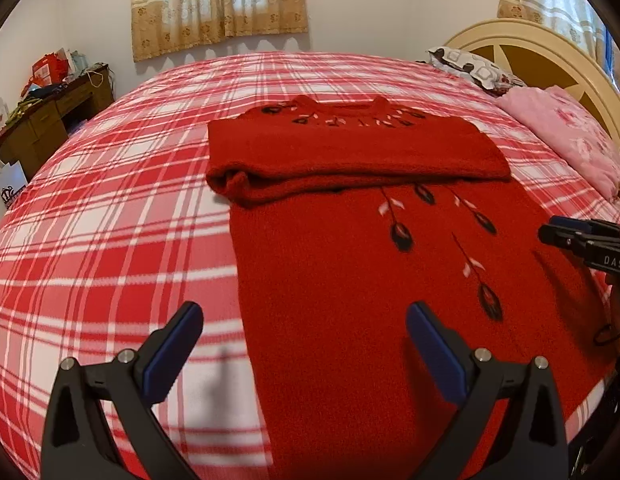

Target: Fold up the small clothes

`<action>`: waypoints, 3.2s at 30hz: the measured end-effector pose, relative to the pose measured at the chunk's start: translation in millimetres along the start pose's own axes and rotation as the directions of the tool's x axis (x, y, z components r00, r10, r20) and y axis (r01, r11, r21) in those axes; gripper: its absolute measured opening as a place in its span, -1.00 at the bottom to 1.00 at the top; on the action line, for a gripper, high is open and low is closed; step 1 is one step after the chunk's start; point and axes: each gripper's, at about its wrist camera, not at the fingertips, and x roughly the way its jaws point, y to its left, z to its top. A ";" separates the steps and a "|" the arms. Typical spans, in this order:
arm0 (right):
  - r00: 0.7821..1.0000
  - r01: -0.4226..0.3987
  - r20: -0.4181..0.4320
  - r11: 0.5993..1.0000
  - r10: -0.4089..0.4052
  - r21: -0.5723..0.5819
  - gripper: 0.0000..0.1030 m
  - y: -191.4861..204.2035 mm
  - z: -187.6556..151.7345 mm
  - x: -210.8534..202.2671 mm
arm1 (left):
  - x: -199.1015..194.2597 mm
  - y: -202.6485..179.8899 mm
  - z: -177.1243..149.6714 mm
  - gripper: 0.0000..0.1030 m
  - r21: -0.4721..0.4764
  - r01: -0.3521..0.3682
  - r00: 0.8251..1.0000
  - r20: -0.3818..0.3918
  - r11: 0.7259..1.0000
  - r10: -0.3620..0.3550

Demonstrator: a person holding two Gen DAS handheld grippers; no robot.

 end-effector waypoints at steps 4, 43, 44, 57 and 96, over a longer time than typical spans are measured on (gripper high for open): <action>1.000 -0.003 -0.001 1.000 0.003 0.006 0.00 0.1 -11.4 -6.6 | -5.4 -3.5 -12.4 1.00 0.011 0.009 1.000 -0.019 1.000 -0.009; 1.000 0.011 0.013 1.000 -0.011 -0.004 0.07 0.2 -84.0 -56.8 | -49.0 0.8 -102.4 0.61 -0.102 0.112 0.980 -0.153 0.988 -0.127; 1.000 0.010 0.015 1.000 -0.010 -0.004 0.07 0.3 -84.2 -57.1 | -49.3 0.4 -103.4 0.52 -0.108 0.111 0.980 -0.153 0.988 -0.126; 0.999 0.020 0.048 0.999 -0.023 0.050 0.08 -19.3 -80.7 -72.1 | -51.4 -1.4 -105.9 -0.81 -0.120 0.156 0.975 -0.142 0.980 -0.172; 0.951 -0.308 0.104 0.902 0.290 0.303 -0.86 -72.4 -119.3 -111.4 | -73.9 15.0 -89.0 -0.82 -0.139 0.224 0.972 -0.038 0.965 -0.231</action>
